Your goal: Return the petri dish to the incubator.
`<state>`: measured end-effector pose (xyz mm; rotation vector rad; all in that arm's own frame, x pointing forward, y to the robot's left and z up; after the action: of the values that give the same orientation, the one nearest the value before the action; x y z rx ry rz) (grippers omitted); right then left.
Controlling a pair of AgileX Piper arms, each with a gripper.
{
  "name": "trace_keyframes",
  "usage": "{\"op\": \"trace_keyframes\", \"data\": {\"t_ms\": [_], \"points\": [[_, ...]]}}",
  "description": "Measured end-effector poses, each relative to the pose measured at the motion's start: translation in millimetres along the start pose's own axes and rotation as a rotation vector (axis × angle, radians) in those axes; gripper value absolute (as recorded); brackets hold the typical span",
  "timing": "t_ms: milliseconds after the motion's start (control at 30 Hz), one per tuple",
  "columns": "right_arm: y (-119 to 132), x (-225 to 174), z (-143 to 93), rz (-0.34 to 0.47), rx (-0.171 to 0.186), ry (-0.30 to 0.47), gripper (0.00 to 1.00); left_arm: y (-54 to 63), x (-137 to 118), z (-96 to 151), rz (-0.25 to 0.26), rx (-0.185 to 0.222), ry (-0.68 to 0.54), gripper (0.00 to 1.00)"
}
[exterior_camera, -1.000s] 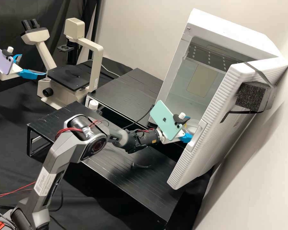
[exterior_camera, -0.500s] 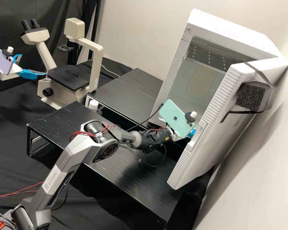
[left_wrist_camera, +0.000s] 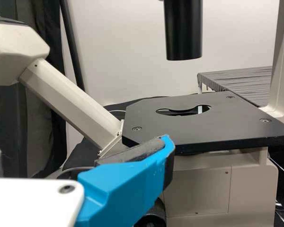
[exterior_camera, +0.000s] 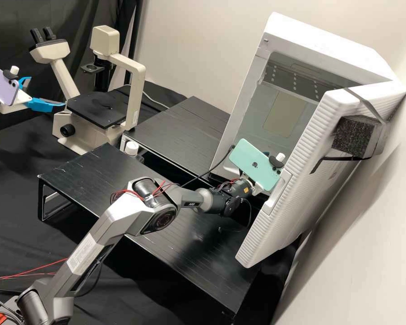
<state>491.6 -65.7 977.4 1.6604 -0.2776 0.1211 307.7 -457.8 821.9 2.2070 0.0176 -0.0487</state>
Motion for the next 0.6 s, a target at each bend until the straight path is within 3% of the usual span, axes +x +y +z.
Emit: {"op": "trace_keyframes", "data": {"t_ms": [300,333,600], "points": [[-7,-6,7,-0.019,0.003,-0.013,0.00,0.0,0,0,0.000,0.000,0.000,1.00],[-8,-7,7,-0.017,-0.004,-0.006,1.00,0.0,0,0,0.000,0.000,0.000,1.00],[-8,-13,7,-0.018,-0.017,-0.004,1.00,0.0,0,0,0.000,0.000,0.000,1.00]]}}
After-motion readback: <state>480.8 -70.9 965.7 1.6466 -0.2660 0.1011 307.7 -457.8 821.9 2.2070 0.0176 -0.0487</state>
